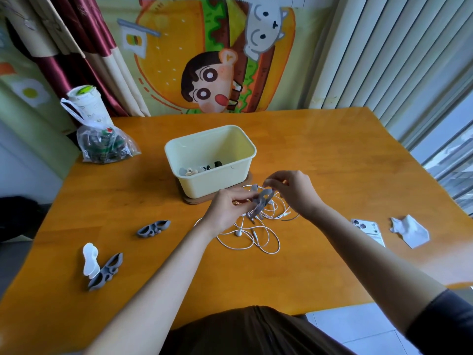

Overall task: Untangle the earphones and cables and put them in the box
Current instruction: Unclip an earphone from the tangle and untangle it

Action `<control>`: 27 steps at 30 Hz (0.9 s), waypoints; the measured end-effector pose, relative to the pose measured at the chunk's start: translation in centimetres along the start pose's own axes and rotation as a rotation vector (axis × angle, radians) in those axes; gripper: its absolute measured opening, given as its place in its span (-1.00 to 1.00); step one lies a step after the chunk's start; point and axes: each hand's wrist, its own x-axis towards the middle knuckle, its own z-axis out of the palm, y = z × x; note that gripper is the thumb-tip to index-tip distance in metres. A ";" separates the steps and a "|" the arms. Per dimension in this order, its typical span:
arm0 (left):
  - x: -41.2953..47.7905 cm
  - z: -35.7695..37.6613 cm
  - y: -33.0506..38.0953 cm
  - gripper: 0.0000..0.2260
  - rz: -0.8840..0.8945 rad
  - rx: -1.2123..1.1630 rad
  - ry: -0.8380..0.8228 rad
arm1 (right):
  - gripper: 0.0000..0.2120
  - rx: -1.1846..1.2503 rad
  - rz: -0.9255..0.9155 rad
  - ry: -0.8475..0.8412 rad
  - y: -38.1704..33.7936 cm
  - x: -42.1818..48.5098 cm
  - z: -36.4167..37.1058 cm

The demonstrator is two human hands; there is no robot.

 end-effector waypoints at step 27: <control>-0.2 0.7 0.6 -0.76 -0.135 -0.631 0.231 | -0.79 0.591 0.270 -0.121 -0.2 -1.9 2.7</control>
